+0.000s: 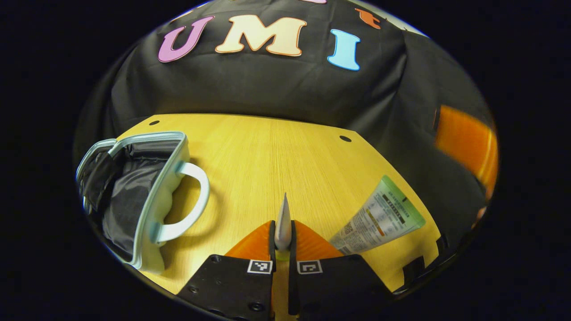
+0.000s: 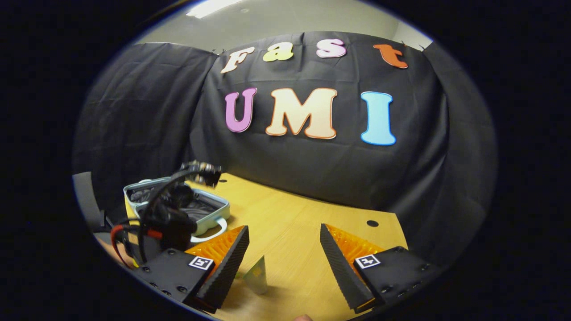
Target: First open the suitcase, pack the skin care products into it, and then close the suitcase.
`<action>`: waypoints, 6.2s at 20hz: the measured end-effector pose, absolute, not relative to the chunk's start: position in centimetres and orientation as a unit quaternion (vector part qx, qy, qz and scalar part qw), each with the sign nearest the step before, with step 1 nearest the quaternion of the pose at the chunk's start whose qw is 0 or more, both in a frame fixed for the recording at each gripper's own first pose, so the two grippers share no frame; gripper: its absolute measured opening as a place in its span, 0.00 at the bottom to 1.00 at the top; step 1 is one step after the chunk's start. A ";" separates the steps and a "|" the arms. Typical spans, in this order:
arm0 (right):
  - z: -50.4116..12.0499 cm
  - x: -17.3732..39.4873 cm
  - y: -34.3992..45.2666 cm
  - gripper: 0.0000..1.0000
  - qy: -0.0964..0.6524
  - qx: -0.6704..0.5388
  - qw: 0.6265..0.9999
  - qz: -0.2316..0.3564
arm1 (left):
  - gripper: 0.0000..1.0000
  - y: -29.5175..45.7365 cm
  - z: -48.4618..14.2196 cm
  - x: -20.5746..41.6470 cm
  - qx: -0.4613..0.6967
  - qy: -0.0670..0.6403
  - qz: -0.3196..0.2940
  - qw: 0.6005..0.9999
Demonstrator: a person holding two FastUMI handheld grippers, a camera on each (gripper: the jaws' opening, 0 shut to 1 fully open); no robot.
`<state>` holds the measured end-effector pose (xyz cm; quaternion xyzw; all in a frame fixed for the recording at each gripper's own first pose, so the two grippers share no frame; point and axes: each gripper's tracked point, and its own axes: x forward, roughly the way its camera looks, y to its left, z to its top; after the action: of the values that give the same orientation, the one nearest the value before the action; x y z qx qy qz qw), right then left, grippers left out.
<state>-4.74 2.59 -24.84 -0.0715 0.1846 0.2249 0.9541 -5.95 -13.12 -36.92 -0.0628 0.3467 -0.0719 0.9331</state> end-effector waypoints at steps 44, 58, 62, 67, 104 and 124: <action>-32.3 -8.4 33.0 0.18 0.401 0.024 0.882 0.248 | 0.07 16.9 -38.1 -11.6 -0.043 0.549 -0.019 0.835; -40.4 -10.2 34.3 0.18 0.508 -0.016 0.839 0.192 | 0.87 17.0 -31.8 -6.1 -0.075 0.423 -0.099 0.898; -40.9 -9.2 35.8 0.24 0.503 -0.018 0.846 0.179 | 0.90 21.2 -28.9 -5.8 -0.079 0.389 -0.063 0.916; -38.6 -7.1 37.1 0.52 0.457 0.011 0.871 0.179 | 0.90 28.2 -28.5 -6.0 -0.098 0.366 -0.006 0.925; -20.9 1.2 23.0 0.94 0.156 -0.027 0.985 0.061 | 0.01 52.2 -32.1 -6.6 -0.087 0.400 0.225 0.884; -17.6 1.8 14.2 0.99 0.125 0.004 0.984 0.127 | 0.00 26.3 -10.5 -1.3 -0.038 0.240 0.078 0.967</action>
<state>1.78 14.21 -17.55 0.0036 0.1252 0.1272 0.9839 -1.29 26.31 -10.55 -0.0384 0.2403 0.0784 0.9668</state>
